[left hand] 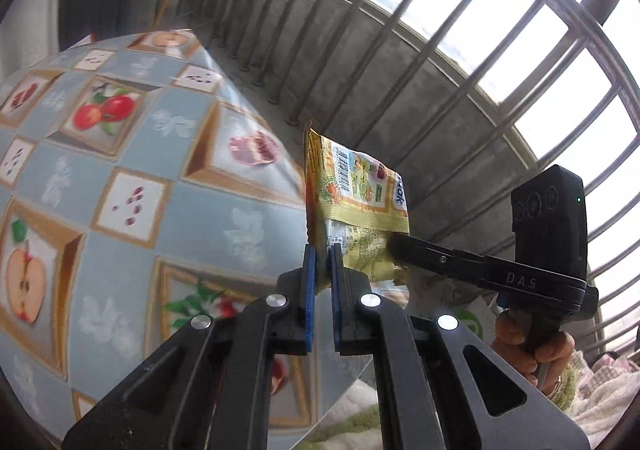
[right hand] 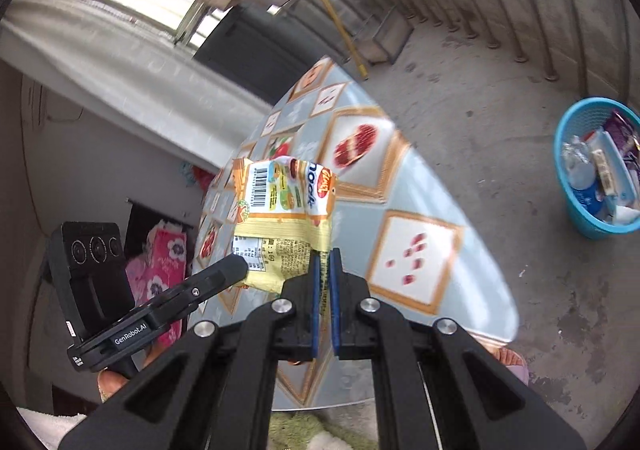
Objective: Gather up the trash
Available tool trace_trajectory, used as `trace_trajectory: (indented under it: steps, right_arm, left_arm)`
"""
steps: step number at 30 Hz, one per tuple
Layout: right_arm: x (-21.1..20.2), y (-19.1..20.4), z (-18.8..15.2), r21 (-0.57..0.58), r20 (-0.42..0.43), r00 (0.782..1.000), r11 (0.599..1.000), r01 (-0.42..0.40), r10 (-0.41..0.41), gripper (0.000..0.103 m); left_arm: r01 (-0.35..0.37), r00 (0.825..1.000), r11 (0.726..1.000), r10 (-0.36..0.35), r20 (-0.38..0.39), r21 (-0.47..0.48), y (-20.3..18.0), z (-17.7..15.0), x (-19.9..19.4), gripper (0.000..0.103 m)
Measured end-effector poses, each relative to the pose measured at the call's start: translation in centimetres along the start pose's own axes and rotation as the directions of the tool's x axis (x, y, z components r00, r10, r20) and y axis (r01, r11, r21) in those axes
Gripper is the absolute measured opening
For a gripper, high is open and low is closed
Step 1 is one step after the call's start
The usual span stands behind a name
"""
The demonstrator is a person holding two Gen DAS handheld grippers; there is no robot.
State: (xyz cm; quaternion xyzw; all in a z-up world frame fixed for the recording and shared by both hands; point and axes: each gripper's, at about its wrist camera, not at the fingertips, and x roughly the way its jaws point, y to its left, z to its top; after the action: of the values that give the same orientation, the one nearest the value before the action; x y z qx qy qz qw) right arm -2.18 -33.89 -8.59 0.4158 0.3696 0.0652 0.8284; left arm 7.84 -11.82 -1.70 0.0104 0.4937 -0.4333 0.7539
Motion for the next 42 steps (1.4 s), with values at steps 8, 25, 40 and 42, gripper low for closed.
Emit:
trace_trajectory:
  steps: [8, 25, 40, 42]
  right_arm:
    - [-5.2, -12.4, 2.8, 0.335, 0.240, 0.970, 0.941, -0.045, -0.040, 0.004]
    - [0.7, -36.7, 10.1, 0.686, 0.107, 0.903, 0.688, 0.235, -0.416, 0.017]
    - [-4.9, -29.5, 7.6, 0.602, 0.167, 0.800, 0.702, 0.380, -0.576, 0.057]
    - [-5.5, -25.4, 7.6, 0.524, 0.218, 0.784, 0.748, 0.409, -0.581, 0.061]
  left_arm:
    - [0.126, 0.977, 0.986, -0.104, -0.187, 0.111, -7.0, 6.9, 12.4, 0.014]
    - [-0.045, 0.968, 0.995, 0.064, -0.244, 0.084, -3.4, 8.7, 15.1, 0.058]
    - [-0.182, 0.981, 0.983, 0.180, 0.070, 0.018, -1.4, 4.8, 2.5, 0.082]
    - [-0.220, 0.968, 0.975, 0.220, 0.122, -0.015, -1.3, 4.0, 0.4, 0.091]
